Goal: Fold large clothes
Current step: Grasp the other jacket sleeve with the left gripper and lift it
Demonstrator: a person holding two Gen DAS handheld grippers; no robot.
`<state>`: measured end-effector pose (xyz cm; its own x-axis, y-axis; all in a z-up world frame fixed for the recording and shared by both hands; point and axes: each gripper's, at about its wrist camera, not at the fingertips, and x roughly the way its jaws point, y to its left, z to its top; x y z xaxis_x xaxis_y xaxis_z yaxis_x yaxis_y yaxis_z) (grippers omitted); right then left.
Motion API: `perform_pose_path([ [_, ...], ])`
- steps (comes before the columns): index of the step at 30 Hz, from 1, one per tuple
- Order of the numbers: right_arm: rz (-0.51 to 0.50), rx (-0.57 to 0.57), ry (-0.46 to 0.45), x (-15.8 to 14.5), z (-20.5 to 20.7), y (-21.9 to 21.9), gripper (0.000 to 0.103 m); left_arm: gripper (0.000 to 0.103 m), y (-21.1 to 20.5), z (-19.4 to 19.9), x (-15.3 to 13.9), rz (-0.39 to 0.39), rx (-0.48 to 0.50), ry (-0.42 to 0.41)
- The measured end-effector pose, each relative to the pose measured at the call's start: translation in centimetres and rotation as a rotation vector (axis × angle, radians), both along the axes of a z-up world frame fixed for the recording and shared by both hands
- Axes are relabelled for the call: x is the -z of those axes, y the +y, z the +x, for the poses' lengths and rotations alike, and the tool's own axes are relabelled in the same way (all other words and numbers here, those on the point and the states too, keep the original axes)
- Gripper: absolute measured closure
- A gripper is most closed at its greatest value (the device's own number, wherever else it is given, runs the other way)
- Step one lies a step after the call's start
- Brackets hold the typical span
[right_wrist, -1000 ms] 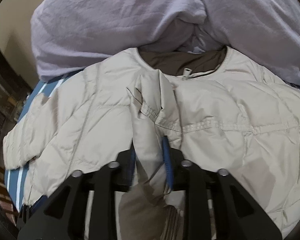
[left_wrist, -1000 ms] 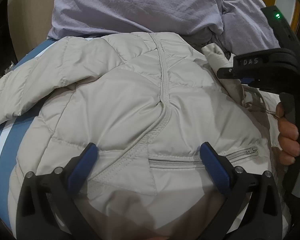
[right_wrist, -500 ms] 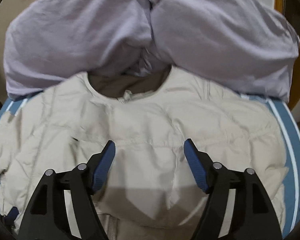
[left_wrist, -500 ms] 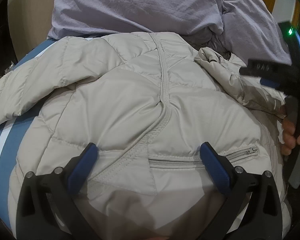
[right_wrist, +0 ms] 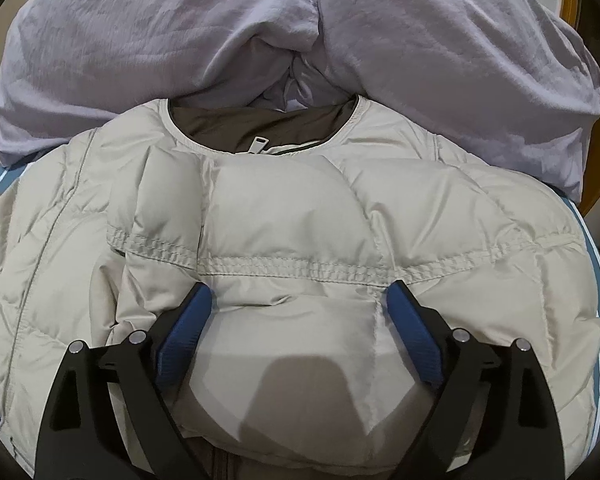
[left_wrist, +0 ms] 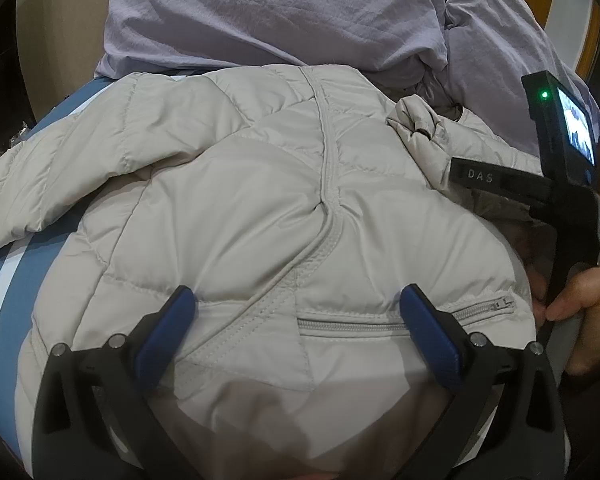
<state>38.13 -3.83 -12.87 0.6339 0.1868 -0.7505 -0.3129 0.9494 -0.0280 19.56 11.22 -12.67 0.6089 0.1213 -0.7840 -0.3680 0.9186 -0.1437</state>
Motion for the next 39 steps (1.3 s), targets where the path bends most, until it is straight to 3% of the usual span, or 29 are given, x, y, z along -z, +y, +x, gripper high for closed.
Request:
perform_pose_path([
  [5,0.009,0.002,0.001,0.1,0.0,-0.2,0.01,0.002,0.1,-0.1,0.0,-0.001,0.001,-0.001],
  [12,0.022,0.01,0.007,0.1,0.0,-0.2,0.008,0.002,1.8,-2.0,-1.5,-0.063,-0.017,-0.035],
  [25,0.055,0.014,0.015,0.2,-0.2,-0.5,0.007,0.002,10.0,-6.9,-4.1,0.082,-0.217,-0.003],
  [30,0.063,0.013,0.017,0.2,-0.2,-0.5,0.007,0.002,14.8,-8.8,-4.2,0.146,-0.283,0.013],
  [35,0.066,0.014,0.018,0.3,-0.1,-0.6,0.007,0.002,21.9,-10.8,-3.6,0.17,-0.434,0.079],
  [37,0.066,0.015,0.018,0.3,-0.1,-0.6,0.007,0.002,24.6,-11.7,-3.4,0.15,-0.491,0.094],
  [39,0.066,0.015,0.018,0.3,-0.1,-0.6,0.007,0.002,27.4,-12.7,-2.9,0.071,-0.546,0.086],
])
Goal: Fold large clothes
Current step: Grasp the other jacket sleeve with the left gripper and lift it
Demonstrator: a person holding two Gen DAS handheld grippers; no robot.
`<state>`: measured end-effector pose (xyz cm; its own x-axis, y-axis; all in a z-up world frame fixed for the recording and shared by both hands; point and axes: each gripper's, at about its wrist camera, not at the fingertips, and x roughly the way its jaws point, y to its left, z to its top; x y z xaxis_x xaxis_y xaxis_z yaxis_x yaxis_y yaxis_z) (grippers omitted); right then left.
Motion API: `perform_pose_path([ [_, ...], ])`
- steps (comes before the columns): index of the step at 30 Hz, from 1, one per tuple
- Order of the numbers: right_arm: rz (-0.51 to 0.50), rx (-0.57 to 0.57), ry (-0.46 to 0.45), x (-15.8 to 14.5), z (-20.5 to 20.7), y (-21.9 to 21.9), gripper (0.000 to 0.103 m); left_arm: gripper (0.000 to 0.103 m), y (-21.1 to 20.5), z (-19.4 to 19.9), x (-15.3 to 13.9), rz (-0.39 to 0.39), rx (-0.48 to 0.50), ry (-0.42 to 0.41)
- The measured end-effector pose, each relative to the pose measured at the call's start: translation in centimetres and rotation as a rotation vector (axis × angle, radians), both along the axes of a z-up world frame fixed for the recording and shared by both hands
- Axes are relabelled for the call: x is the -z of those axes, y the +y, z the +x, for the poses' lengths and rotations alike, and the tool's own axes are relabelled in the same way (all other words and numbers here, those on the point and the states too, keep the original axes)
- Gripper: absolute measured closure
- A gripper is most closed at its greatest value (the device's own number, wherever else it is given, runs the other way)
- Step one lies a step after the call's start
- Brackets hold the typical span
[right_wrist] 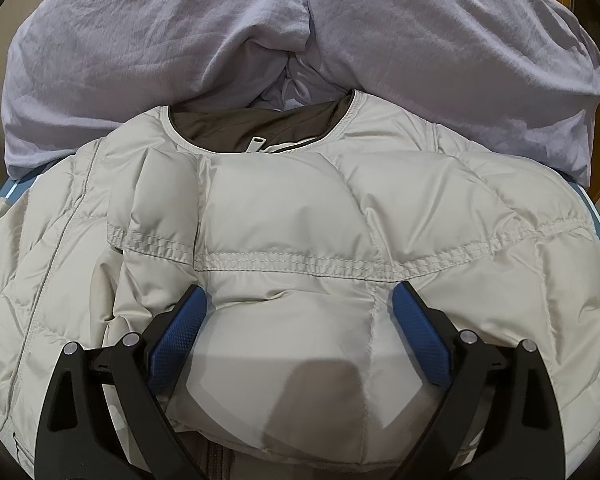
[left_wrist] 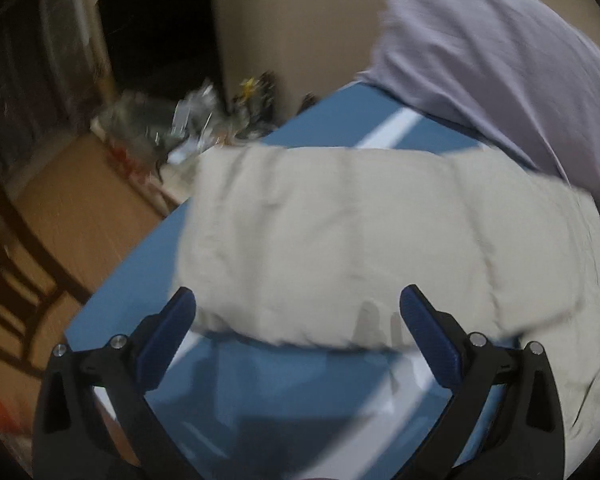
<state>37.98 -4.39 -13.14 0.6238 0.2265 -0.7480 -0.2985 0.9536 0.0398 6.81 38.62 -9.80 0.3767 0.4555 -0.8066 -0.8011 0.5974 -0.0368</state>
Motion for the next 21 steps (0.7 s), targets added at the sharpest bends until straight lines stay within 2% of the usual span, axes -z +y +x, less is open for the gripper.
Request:
perform_pose_path([
  [4,0.0,0.0,0.0,0.0,0.0,0.0,0.007,0.002,3.4,-1.4,0.9,-0.09,-0.083,-0.045],
  [11,0.0,0.0,0.0,0.0,0.0,0.0,0.007,0.002,3.7,-0.8,2.0,-0.092,-0.041,-0.007],
  [21,0.003,0.001,0.001,0.0,0.0,0.0,0.007,0.002,4.5,-0.8,2.6,-0.099,-0.047,-0.021],
])
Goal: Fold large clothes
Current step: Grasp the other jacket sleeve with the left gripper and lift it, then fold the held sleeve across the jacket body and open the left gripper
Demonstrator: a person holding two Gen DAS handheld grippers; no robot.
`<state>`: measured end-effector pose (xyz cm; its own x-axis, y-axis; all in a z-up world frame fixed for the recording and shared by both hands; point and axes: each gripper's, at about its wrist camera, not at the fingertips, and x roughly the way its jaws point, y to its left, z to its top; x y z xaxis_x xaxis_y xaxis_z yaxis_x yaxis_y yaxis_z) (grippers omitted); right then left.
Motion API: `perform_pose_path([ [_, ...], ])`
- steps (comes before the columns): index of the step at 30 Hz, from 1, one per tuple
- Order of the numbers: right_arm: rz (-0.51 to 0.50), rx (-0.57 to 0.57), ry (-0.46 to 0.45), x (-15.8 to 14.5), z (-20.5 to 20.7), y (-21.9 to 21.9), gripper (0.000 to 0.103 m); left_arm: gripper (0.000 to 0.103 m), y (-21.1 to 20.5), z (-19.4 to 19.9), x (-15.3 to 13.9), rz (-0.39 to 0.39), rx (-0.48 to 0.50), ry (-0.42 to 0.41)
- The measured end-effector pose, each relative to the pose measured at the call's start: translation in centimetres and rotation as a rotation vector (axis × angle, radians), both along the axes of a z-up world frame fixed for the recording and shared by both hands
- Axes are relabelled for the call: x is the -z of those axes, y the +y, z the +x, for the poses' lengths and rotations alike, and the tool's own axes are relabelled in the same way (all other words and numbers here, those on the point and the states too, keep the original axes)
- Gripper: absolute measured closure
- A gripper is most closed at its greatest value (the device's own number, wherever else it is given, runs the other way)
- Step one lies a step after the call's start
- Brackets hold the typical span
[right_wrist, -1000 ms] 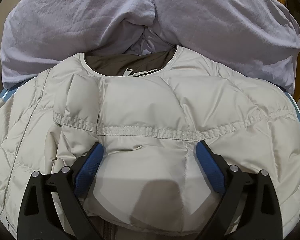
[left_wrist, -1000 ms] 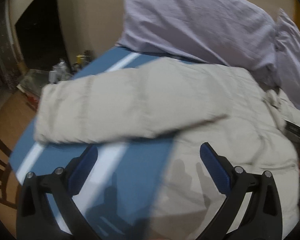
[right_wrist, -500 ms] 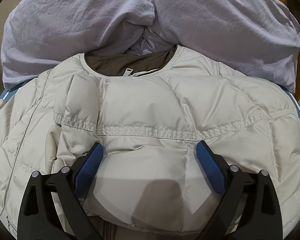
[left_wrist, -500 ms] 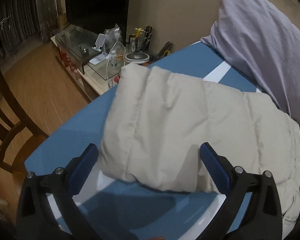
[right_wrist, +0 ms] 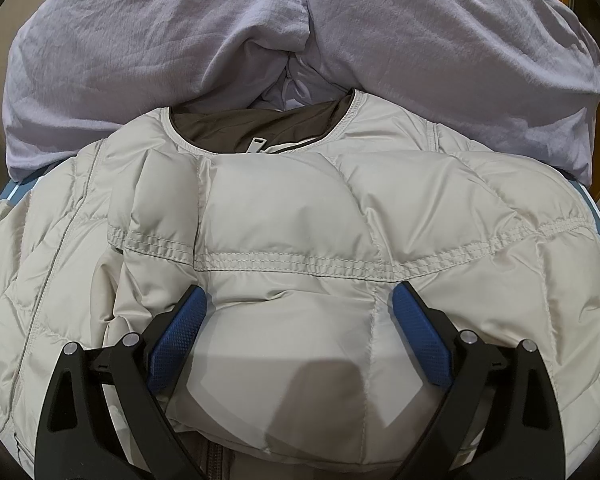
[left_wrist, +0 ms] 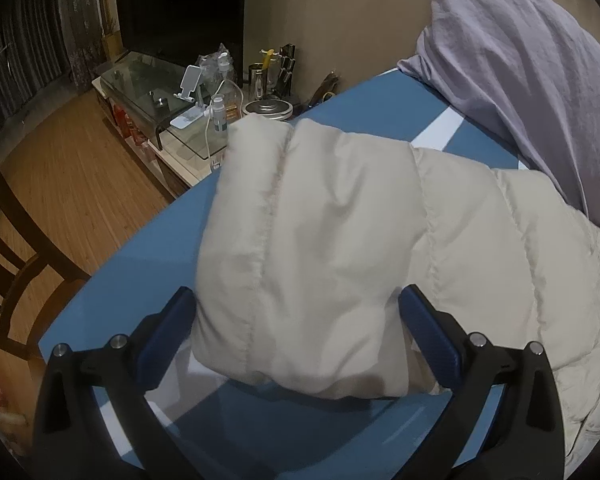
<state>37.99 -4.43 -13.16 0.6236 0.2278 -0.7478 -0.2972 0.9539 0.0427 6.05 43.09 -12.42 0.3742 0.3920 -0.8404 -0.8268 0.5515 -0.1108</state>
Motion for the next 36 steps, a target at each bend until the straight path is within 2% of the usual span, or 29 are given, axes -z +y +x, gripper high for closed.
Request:
perform_pose_path([
  [5,0.0,0.001,0.0,0.0,0.0,0.0,0.007,0.004,0.7,-0.4,-0.2,-0.01,-0.012,-0.025],
  [8,0.0,0.001,0.0,0.0,0.0,0.0,0.007,0.011,0.4,-0.2,-0.2,0.014,-0.002,-0.022],
  [10,0.0,0.001,0.0,0.0,0.0,0.0,0.007,0.027,0.1,0.1,-0.4,0.025,0.004,-0.03],
  [11,0.0,0.001,0.0,0.0,0.0,0.0,0.007,0.031,0.0,0.2,-0.5,0.027,0.006,-0.033],
  [13,0.0,0.001,0.0,0.0,0.0,0.0,0.007,0.05,-0.2,0.5,-0.7,0.022,0.01,-0.045],
  [16,0.001,0.001,0.0,0.0,0.0,0.0,0.007,0.069,-0.3,0.4,-0.9,-0.002,0.009,-0.07],
  [19,0.002,0.001,0.0,0.1,0.0,-0.1,0.007,0.078,-0.6,0.3,-1.5,-0.005,-0.006,-0.082],
  [25,-0.015,-0.016,0.015,-0.2,-0.2,0.1,0.007,0.083,-2.5,0.9,-5.1,0.054,0.021,-0.125],
  [29,-0.02,-0.05,0.047,-0.7,-1.1,-0.4,0.005,0.083,-5.2,2.1,-8.9,0.126,0.078,-0.166],
  [36,0.017,-0.102,0.065,-1.9,-3.3,-2.5,0.002,0.083,-11.2,5.7,-13.7,0.186,0.213,-0.229],
])
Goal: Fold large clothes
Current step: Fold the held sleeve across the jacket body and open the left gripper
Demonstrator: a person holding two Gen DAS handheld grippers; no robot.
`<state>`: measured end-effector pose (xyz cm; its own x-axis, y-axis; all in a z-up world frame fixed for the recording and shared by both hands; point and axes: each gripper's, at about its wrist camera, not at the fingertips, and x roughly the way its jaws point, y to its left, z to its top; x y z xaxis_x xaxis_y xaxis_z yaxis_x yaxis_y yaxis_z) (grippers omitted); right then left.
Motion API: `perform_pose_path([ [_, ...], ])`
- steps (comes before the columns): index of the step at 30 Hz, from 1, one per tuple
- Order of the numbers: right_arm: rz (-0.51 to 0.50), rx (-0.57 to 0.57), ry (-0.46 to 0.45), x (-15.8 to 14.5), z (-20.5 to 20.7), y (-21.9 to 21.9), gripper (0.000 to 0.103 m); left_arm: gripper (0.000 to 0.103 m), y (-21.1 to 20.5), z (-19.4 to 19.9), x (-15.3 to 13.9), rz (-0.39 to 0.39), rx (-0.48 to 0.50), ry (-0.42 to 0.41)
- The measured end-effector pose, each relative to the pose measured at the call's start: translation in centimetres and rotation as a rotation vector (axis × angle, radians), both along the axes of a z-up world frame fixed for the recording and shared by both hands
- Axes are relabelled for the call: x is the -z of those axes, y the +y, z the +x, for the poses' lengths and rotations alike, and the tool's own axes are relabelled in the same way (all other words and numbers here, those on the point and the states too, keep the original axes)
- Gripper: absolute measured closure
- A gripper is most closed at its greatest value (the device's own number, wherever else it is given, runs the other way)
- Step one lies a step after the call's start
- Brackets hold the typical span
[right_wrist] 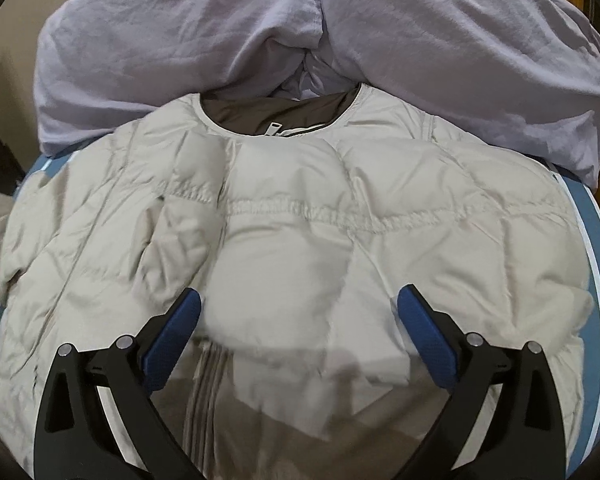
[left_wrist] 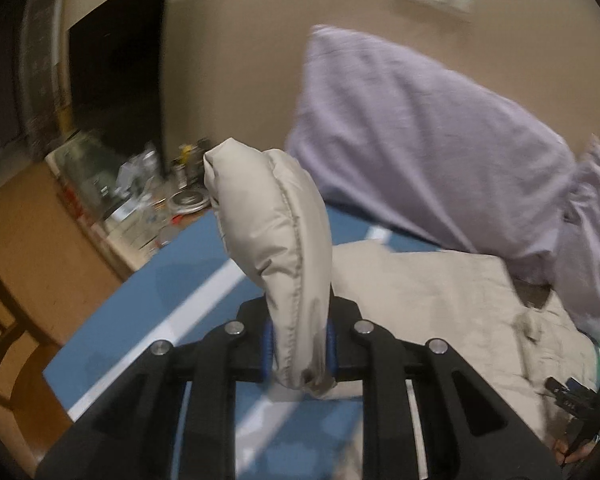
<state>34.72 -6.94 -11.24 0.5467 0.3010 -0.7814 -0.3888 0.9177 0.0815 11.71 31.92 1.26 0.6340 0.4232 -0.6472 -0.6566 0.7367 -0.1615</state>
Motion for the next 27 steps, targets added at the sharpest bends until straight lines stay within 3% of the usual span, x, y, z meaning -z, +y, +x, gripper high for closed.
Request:
perform_pose_path([
  [7,-0.003,-0.007,-0.03,-1.0,-1.4,-3.9,0.002,0.084,-8.2,5.5,-2.7,0.046,0.167,-0.018],
  [15,0.007,0.059,-0.072,-1.2,-1.5,-9.3,0.002,0.085,-16.8,11.1,-3.4,0.008,0.369,-0.067],
  [27,0.005,0.121,-0.09,-0.3,-1.0,-13.4,0.002,0.085,-26.6,17.1,1.6,-0.061,0.55,0.028],
])
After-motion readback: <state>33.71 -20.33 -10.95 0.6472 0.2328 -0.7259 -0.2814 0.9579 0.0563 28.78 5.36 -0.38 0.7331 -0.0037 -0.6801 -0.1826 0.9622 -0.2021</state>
